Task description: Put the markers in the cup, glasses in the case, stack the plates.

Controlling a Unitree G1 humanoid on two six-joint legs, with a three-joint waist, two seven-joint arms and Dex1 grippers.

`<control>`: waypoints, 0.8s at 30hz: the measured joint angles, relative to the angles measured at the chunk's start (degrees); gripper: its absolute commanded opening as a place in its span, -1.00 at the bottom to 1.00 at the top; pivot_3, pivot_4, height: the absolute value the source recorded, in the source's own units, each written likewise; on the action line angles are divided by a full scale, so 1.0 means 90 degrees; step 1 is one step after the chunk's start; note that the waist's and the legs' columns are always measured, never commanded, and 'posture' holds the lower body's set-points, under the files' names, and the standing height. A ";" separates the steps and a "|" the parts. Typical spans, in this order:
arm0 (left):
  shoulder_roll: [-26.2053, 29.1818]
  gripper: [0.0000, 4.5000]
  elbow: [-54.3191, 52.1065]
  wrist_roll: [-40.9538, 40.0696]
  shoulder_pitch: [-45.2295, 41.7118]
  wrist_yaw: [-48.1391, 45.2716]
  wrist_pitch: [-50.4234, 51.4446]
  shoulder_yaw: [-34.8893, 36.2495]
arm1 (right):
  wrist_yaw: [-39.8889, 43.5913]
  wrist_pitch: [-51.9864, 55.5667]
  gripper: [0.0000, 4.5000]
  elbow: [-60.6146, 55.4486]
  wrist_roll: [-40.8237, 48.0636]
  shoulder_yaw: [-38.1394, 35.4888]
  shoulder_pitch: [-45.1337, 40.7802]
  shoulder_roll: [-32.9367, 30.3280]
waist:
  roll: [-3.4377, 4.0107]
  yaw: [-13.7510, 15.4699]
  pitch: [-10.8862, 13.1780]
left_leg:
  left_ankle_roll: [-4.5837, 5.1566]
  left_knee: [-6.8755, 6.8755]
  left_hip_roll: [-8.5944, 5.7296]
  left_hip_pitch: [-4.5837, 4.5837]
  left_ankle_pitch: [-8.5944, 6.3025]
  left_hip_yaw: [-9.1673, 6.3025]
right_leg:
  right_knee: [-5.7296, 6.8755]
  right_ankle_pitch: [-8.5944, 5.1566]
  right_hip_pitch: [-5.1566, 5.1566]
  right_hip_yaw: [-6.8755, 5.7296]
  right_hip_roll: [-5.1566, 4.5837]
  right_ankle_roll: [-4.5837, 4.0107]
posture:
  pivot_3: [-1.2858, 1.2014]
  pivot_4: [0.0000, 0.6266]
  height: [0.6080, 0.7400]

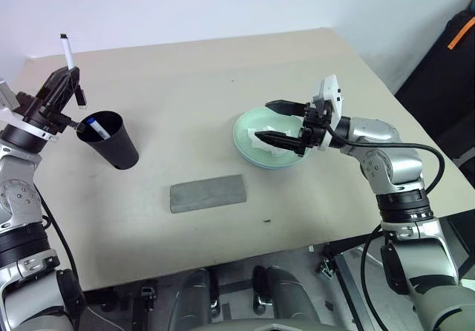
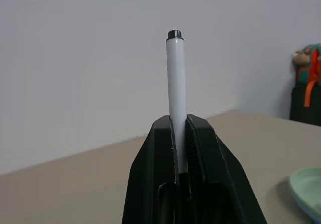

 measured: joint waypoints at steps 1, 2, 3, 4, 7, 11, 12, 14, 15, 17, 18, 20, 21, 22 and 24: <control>0.0000 -0.99 0.0087 0.0006 0.0012 -0.0006 -0.0025 -0.0002 | -0.0004 -0.0004 1.00 0.0000 -0.0002 0.0000 0.0001 -0.0005 | 0.0000 0.0001 0.0000 | 0.0000 0.0000 0.0000 0.0000 0.0000 0.0000 | 0.0000 0.0000 0.0000 0.0000 0.0000 0.0000 | 0.03 -0.52 1.00; 0.0001 -0.99 0.0186 0.0033 0.0012 -0.0014 -0.0105 -0.0003 | -0.0011 -0.0005 1.00 -0.0002 -0.0002 0.0000 0.0003 -0.0014 | -0.0001 0.0002 0.0000 | 0.0000 0.0000 0.0000 0.0000 0.0000 0.0000 | 0.0000 0.0000 0.0000 0.0000 0.0000 0.0000 | 0.03 -0.52 1.00; 0.0004 -0.99 0.0252 0.0066 0.0013 -0.0026 -0.0173 -0.0004 | -0.0017 -0.0005 1.00 -0.0004 -0.0002 0.0000 0.0007 -0.0022 | -0.0001 0.0002 0.0000 | 0.0000 0.0000 0.0000 0.0000 0.0000 0.0000 | 0.0000 0.0000 0.0000 0.0000 0.0000 0.0000 | 0.03 -0.52 1.00; 0.0005 -0.99 0.0284 0.0090 0.0023 -0.0045 -0.0205 -0.0005 | -0.0028 -0.0006 1.00 -0.0006 -0.0002 0.0000 0.0013 -0.0025 | -0.0001 0.0002 0.0000 | 0.0000 0.0000 0.0000 0.0000 0.0000 0.0000 | 0.0000 0.0000 0.0000 0.0000 -0.0001 0.0000 | 0.03 -0.52 1.00; 0.0004 -0.99 0.0330 0.0129 0.0066 -0.0064 -0.0273 -0.0022 | -0.0056 -0.0009 1.00 -0.0008 -0.0013 0.0000 0.0030 -0.0025 | -0.0001 0.0004 0.0000 | 0.0000 0.0000 0.0000 -0.0001 0.0000 0.0000 | 0.0000 0.0000 0.0000 0.0000 -0.0002 0.0000 | 0.03 -0.52 1.00; 0.0001 -0.99 0.0399 0.0139 0.0071 -0.0058 -0.0284 -0.0040 | -0.0057 -0.0036 1.00 -0.0009 -0.0087 0.0000 0.0030 -0.0027 | -0.0001 0.0002 0.0000 | 0.0000 0.0000 0.0000 0.0000 0.0000 0.0000 | 0.0000 0.0000 0.0000 0.0000 -0.0002 0.0000 | 0.03 -0.52 1.00; 0.0000 -0.69 0.0420 0.0141 0.0074 -0.0058 -0.0284 -0.0056 | -0.0057 -0.0045 1.00 -0.0009 -0.0109 0.0000 0.0030 -0.0029 | -0.0001 0.0002 0.0000 | 0.0000 0.0000 0.0000 0.0000 0.0000 0.0000 | 0.0000 0.0000 0.0000 0.0000 -0.0002 0.0000 | 0.03 -0.52 1.00; -0.0023 -0.46 0.0452 0.0140 0.0101 -0.0054 -0.0283 -0.0093 | -0.0056 -0.0068 1.00 -0.0009 -0.0125 0.0000 0.0030 -0.0030 | -0.0001 0.0002 0.0000 | 0.0000 0.0000 0.0000 0.0000 0.0000 0.0000 | 0.0000 0.0000 0.0000 0.0000 -0.0002 0.0000 | 0.03 -0.52 1.00; -0.0028 -0.31 0.0454 0.0139 0.0129 -0.0057 -0.0283 -0.0114 | -0.0054 -0.0078 1.00 -0.0009 -0.0127 0.0000 0.0030 -0.0031 | -0.0001 0.0001 0.0000 | 0.0000 -0.0001 0.0000 0.0000 0.0000 0.0001 | 0.0000 0.0000 -0.0001 0.0000 -0.0002 0.0000 | 0.03 -0.52 1.00; -0.0030 0.00 0.0458 0.0136 0.0150 -0.0070 -0.0272 -0.0156 | -0.0051 -0.0101 1.00 -0.0009 -0.0145 0.0000 0.0030 -0.0039 | -0.0001 0.0002 0.0000 | 0.0000 0.0000 0.0000 -0.0001 0.0000 0.0001 | 0.0000 0.0001 -0.0001 0.0000 -0.0002 0.0001 | 0.03 -0.52 1.00; -0.0030 0.15 0.0458 0.0134 0.0157 -0.0080 -0.0265 -0.0164 | -0.0049 -0.0118 1.00 -0.0009 -0.0166 0.0000 0.0030 -0.0041 | -0.0001 0.0002 0.0000 | 0.0000 0.0000 0.0000 0.0000 0.0000 0.0001 | 0.0000 0.0000 -0.0001 0.0000 -0.0002 0.0000 | 0.03 -0.52 1.00; -0.0029 0.45 0.0458 0.0131 0.0166 -0.0095 -0.0258 -0.0168 | -0.0045 -0.0151 1.00 -0.0008 -0.0180 0.0001 0.0030 -0.0041 | -0.0001 0.0002 0.0000 | 0.0000 0.0000 0.0000 0.0000 0.0000 0.0001 | 0.0001 0.0000 -0.0001 0.0000 -0.0002 0.0000 | 0.03 -0.52 1.00; -0.0029 0.60 0.0458 0.0128 0.0175 -0.0099 -0.0257 -0.0171 | -0.0044 -0.0157 1.00 -0.0008 -0.0186 0.0001 0.0030 -0.0041 | -0.0001 0.0001 0.0000 | 0.0000 0.0000 0.0000 0.0000 0.0000 0.0001 | 0.0001 0.0000 -0.0001 0.0000 -0.0002 0.0000 | 0.03 -0.52 1.00; -0.0029 0.77 0.0458 0.0124 0.0178 -0.0094 -0.0252 -0.0173 | -0.0043 -0.0158 1.00 -0.0008 -0.0194 0.0001 0.0030 -0.0041 | -0.0001 0.0000 0.0000 | 0.0000 0.0000 0.0000 0.0000 0.0000 0.0001 | 0.0001 0.0000 -0.0001 0.0000 -0.0002 0.0000 | 0.03 -0.52 1.00; -0.0028 0.99 0.0444 0.0111 0.0178 -0.0058 -0.0204 -0.0173 | -0.0042 -0.0163 1.00 -0.0008 -0.0210 0.0001 0.0030 -0.0041 | -0.0001 0.0002 0.0000 | 0.0000 0.0000 0.0000 0.0000 0.0000 0.0001 | 0.0001 0.0001 0.0000 0.0000 -0.0002 0.0002 | 0.03 -0.52 1.00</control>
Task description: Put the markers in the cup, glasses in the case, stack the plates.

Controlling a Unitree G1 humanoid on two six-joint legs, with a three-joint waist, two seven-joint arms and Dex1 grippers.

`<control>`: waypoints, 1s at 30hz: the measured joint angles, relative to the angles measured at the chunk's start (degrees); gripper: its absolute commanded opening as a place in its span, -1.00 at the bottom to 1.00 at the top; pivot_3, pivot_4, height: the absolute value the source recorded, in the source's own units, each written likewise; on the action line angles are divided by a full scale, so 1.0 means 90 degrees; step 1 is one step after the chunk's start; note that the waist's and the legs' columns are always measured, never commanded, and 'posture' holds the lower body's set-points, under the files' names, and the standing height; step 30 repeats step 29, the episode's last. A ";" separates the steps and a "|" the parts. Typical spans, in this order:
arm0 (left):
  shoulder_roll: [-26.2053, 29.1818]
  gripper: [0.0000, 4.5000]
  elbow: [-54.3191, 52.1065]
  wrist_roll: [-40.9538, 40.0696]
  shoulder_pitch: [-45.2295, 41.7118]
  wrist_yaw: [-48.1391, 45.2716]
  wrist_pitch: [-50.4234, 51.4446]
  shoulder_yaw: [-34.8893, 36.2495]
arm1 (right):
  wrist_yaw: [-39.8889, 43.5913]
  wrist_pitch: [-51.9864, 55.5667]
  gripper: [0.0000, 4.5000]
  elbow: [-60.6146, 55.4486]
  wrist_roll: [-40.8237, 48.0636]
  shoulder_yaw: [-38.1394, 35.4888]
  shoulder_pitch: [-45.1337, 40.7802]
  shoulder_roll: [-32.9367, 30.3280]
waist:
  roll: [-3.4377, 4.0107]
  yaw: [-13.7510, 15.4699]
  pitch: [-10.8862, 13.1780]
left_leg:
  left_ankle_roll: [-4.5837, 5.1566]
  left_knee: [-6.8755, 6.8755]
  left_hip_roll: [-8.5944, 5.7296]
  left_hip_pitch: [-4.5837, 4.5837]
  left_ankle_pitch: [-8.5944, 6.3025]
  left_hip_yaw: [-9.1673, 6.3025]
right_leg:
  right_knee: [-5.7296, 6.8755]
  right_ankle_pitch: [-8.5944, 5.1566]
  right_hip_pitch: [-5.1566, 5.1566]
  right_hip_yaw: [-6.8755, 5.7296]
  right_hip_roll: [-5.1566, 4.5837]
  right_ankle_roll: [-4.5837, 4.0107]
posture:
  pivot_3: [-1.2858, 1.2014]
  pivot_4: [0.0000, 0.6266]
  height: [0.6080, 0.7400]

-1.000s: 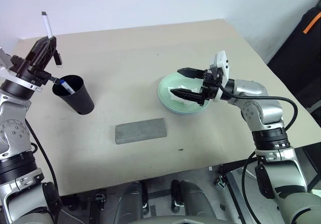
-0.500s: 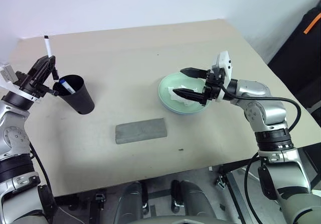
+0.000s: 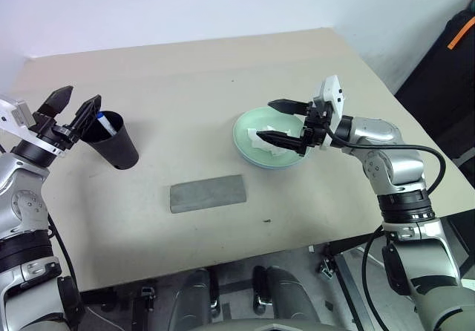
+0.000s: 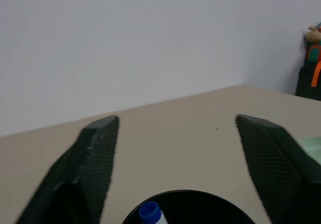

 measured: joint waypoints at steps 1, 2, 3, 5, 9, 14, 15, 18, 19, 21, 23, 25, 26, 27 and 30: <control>0.0007 0.99 -0.0028 -0.0015 0.0012 0.0011 0.0075 0.0000 | 0.0000 0.0000 1.00 0.0000 -0.0006 0.0000 0.0000 0.0002 | 0.0000 0.0000 0.0000 | 0.0000 0.0000 0.0000 0.0000 0.0000 0.0000 | 0.0000 0.0001 0.0000 0.0000 0.0000 0.0001 | 0.03 -0.52 1.00; 0.0018 0.99 -0.0114 -0.0094 0.0065 0.0010 0.0178 0.0007 | 0.0001 0.0000 1.00 0.0000 -0.0006 0.0000 0.0000 0.0003 | 0.0000 -0.0004 0.0000 | 0.0000 0.0000 0.0000 0.0000 0.0000 0.0000 | 0.0000 0.0001 0.0000 0.0000 0.0000 0.0002 | 0.03 -0.52 1.00; 0.0039 0.99 -0.0262 -0.0208 0.0146 -0.0001 0.0343 0.0023 | 0.0002 0.0002 1.00 0.0002 -0.0003 -0.0001 -0.0001 0.0003 | 0.0000 -0.0011 0.0000 | 0.0000 -0.0001 0.0000 0.0000 0.0000 0.0001 | -0.0001 0.0001 0.0000 0.0001 0.0000 0.0002 | 0.03 -0.52 1.00; 0.0172 0.99 -0.0536 -0.0454 0.0325 -0.0086 0.0700 0.0051 | 0.0013 0.0004 1.00 0.0009 0.0000 -0.0003 -0.0004 0.0007 | -0.0003 -0.0018 0.0001 | 0.0000 -0.0002 0.0001 -0.0001 0.0000 0.0001 | 0.0000 0.0004 -0.0002 0.0001 0.0000 0.0007 | 0.03 -0.52 1.00; 0.0914 0.99 -0.1303 -0.1045 0.1221 -0.0658 0.1653 0.0375 | 0.0129 0.0003 1.00 0.0088 0.0021 -0.0025 -0.0004 -0.0028 | -0.0003 -0.0038 0.0005 | -0.0002 -0.0011 0.0004 -0.0001 -0.0001 0.0005 | 0.0000 -0.0003 -0.0013 0.0003 0.0001 -0.0004 | 0.03 -0.52 1.00; 0.1140 0.99 -0.2211 -0.1669 0.2059 -0.0770 0.2447 0.0960 | 0.0209 0.0026 1.00 0.0087 0.0099 -0.0023 0.0002 -0.0002 | 0.0001 -0.0014 0.0009 | -0.0004 -0.0008 0.0003 -0.0001 -0.0003 0.0003 | -0.0008 -0.0006 -0.0011 0.0003 -0.0006 -0.0009 | 0.03 -0.52 1.00; 0.1142 0.99 -0.2389 -0.1751 0.2197 -0.0768 0.2570 0.1019 | 0.0218 0.0028 1.00 0.0086 0.0104 -0.0024 0.0011 0.0003 | 0.0002 -0.0004 0.0009 | -0.0004 -0.0009 0.0002 -0.0001 -0.0003 0.0002 | -0.0011 -0.0006 -0.0011 0.0003 -0.0010 -0.0009 | 0.03 -0.52 1.00; 0.1068 0.99 -0.2759 -0.1832 0.2561 -0.0694 0.2710 0.1066 | 0.0236 0.0045 1.00 0.0056 0.0150 -0.0018 0.0112 0.0037 | 0.0003 -0.0001 0.0010 | -0.0004 -0.0015 0.0003 -0.0001 -0.0004 0.0000 | -0.0026 -0.0006 -0.0013 0.0003 -0.0011 -0.0009 | 0.03 -0.52 1.00; 0.0999 0.99 -0.2811 -0.1794 0.2649 -0.0654 0.2697 0.1063 | 0.0240 0.0086 1.00 0.0049 0.0194 -0.0019 0.0155 0.0047 | 0.0003 -0.0007 0.0010 | -0.0004 -0.0020 0.0002 -0.0002 -0.0004 0.0001 | -0.0029 -0.0006 -0.0009 0.0003 -0.0011 -0.0009 | 0.03 -0.52 1.00; 0.0903 0.99 -0.2864 -0.1705 0.2863 -0.0604 0.2673 0.1023 | 0.0239 0.0172 1.00 -0.0018 0.0296 -0.0022 0.0241 0.0061 | 0.0003 -0.0012 0.0010 | -0.0004 -0.0032 0.0002 -0.0009 -0.0004 0.0002 | -0.0034 -0.0006 -0.0015 0.0003 -0.0010 -0.0010 | 0.03 -0.52 1.00; 0.0803 0.99 -0.3006 -0.1650 0.3043 -0.0605 0.2662 0.0987 | 0.0223 0.0181 1.00 -0.0210 0.0362 -0.0037 0.0386 0.0065 | 0.0002 -0.0011 0.0010 | -0.0004 -0.0052 0.0001 -0.0008 -0.0004 0.0004 | -0.0047 -0.0006 -0.0016 0.0003 -0.0009 -0.0010 | 0.03 -0.52 1.00; 0.0726 0.99 -0.3108 -0.1630 0.3158 -0.0602 0.2644 0.0957 | 0.0185 0.0193 1.00 -0.0336 0.0373 -0.0037 0.0498 0.0067 | 0.0002 -0.0010 0.0010 | -0.0004 -0.0063 -0.0001 -0.0007 -0.0003 0.0009 | -0.0053 -0.0005 -0.0019 0.0004 -0.0008 -0.0010 | 0.03 -0.52 1.00; 0.0705 0.99 -0.3156 -0.1613 0.3207 -0.0603 0.2610 0.0933 | 0.0139 0.0206 1.00 -0.0399 0.0373 -0.0037 0.0554 0.0067 | 0.0002 -0.0009 0.0010 | -0.0004 -0.0068 -0.0001 -0.0007 -0.0003 0.0009 | -0.0058 -0.0005 -0.0018 0.0003 -0.0007 -0.0010 | 0.03 -0.52 1.00; 0.0691 0.99 -0.3188 -0.1599 0.3229 -0.0601 0.2592 0.0914 | 0.0104 0.0216 1.00 -0.0441 0.0375 -0.0037 0.0595 0.0070 | 0.0002 -0.0008 0.0010 | -0.0004 -0.0070 -0.0002 -0.0007 -0.0003 0.0010 | -0.0059 -0.0005 -0.0019 0.0003 -0.0006 -0.0010 | 0.03 -0.52 1.00; 0.0631 0.99 -0.3338 -0.1583 0.3344 -0.0592 0.2566 0.0895 | 0.0022 0.0224 1.00 -0.0493 0.0374 -0.0037 0.0671 0.0072 | 0.0002 -0.0012 0.0010 | -0.0004 -0.0072 -0.0003 -0.0006 -0.0003 0.0015 | -0.0062 -0.0004 -0.0017 0.0006 -0.0006 -0.0009 | 0.03 -0.52 1.00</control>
